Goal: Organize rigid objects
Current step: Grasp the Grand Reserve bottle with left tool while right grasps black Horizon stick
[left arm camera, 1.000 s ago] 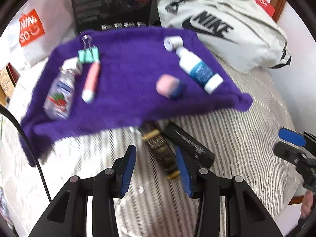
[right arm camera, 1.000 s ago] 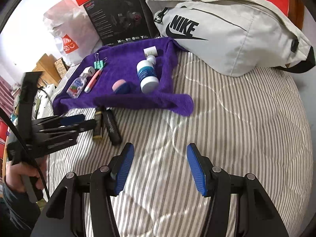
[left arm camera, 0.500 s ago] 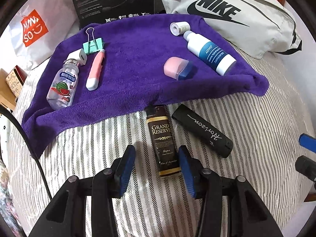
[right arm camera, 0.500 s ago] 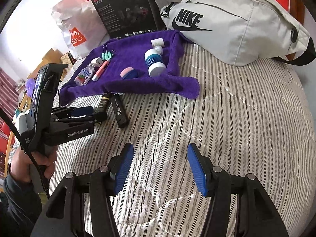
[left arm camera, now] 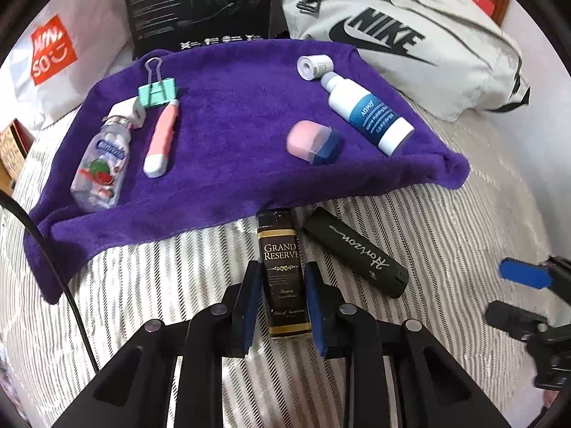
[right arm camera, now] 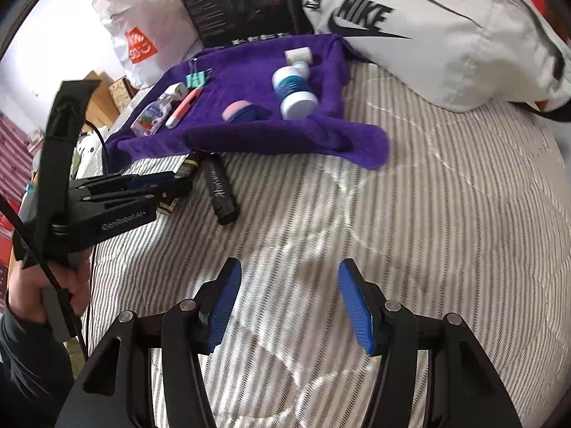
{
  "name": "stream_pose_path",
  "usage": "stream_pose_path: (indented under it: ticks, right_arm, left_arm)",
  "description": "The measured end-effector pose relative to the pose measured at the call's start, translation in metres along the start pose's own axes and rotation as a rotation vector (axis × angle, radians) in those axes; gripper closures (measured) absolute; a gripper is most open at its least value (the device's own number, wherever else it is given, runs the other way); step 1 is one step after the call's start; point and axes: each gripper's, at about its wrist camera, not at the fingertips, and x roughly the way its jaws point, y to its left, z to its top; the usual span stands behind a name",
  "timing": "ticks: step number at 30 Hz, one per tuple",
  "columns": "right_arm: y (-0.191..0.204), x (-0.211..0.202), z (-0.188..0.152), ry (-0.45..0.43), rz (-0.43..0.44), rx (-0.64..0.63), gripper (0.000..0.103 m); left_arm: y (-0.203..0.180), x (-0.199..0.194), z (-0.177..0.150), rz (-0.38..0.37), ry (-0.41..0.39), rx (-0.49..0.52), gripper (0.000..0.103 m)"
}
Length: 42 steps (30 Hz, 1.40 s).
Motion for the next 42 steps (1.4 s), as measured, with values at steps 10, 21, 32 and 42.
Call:
stream_pose_path:
  ticks: [10,21,32,42]
  right_arm:
    - [0.042,0.039,0.03,0.02,0.012,-0.115,0.046]
    - [0.048,0.047,0.033,0.043,0.005,-0.119,0.046]
    - [0.056,0.064,0.041,0.026,-0.009,-0.193,0.046]
    - [0.083,0.077,0.053,0.0,-0.058,-0.369,0.08]
  left_arm:
    - [0.042,-0.02,-0.019,0.01,-0.003,-0.036,0.08]
    - [0.031,-0.003,-0.012,0.112,0.018,0.039,0.08]
    - [0.065,-0.018,-0.019,0.07,0.0,-0.048,0.08]
    - [0.105,-0.026,-0.03,0.073,-0.004,-0.146,0.08]
